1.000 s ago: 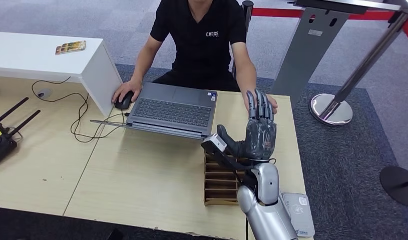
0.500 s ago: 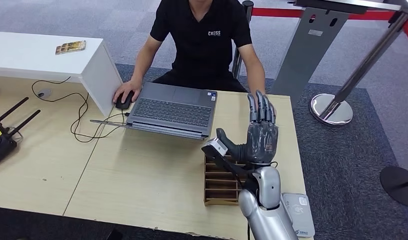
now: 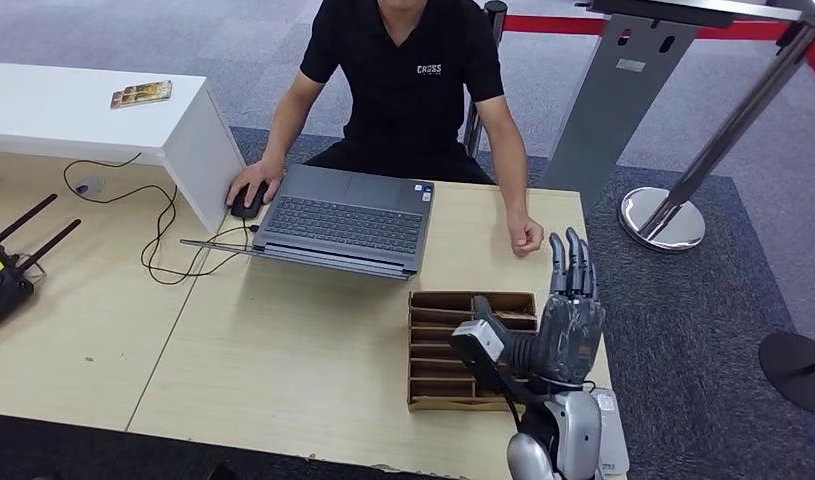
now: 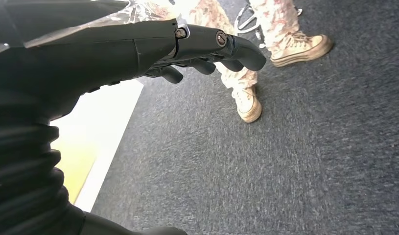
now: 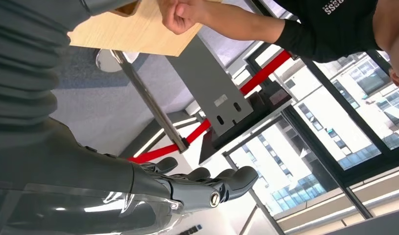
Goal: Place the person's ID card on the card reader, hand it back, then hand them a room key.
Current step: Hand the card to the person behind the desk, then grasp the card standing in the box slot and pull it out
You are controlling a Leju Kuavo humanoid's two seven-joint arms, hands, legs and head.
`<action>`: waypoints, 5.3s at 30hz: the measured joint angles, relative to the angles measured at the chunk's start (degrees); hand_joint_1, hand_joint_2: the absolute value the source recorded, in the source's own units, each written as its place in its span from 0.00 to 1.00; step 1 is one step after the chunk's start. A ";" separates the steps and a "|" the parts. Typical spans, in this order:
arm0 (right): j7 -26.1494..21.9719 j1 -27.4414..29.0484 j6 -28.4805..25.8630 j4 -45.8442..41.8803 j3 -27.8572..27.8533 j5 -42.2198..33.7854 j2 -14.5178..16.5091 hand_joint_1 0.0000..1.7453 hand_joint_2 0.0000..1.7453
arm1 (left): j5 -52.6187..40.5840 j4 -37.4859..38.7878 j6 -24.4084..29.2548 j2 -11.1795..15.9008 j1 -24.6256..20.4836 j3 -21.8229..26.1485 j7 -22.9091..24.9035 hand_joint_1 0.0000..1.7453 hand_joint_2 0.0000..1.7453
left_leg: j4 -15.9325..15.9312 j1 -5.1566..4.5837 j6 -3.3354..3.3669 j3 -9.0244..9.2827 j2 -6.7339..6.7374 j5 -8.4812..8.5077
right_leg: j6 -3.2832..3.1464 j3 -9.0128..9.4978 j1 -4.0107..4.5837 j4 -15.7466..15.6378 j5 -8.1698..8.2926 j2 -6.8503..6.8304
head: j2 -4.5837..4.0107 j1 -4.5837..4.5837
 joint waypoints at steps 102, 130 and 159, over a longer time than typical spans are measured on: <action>31.41 -5.71 0.63 -2.05 29.63 1.32 -27.02 0.00 1.00 | -7.26 -0.23 -0.02 -1.61 -0.01 12.26 -2.30 0.00 1.00 | 0.00 -0.01 0.00 -0.03 0.00 0.00 | 0.00 0.01 0.00 0.01 0.01 0.01 | 0.00 0.01; 22.86 -6.32 0.57 4.47 26.62 0.16 -18.64 0.00 1.00 | -6.66 0.02 0.00 -1.66 -0.22 11.95 -2.80 0.00 1.00 | 0.00 -0.01 0.00 -0.04 0.01 0.00 | 0.00 0.00 0.00 0.01 0.01 0.01 | 0.00 0.01; 22.18 -6.03 0.52 5.82 23.88 1.36 -17.70 0.22 1.00 | -5.62 0.04 0.00 -1.63 -0.22 10.96 -2.54 0.00 1.00 | 0.00 -0.01 0.00 -0.04 0.01 0.00 | 0.00 -0.01 0.00 0.01 0.01 0.01 | 0.00 0.01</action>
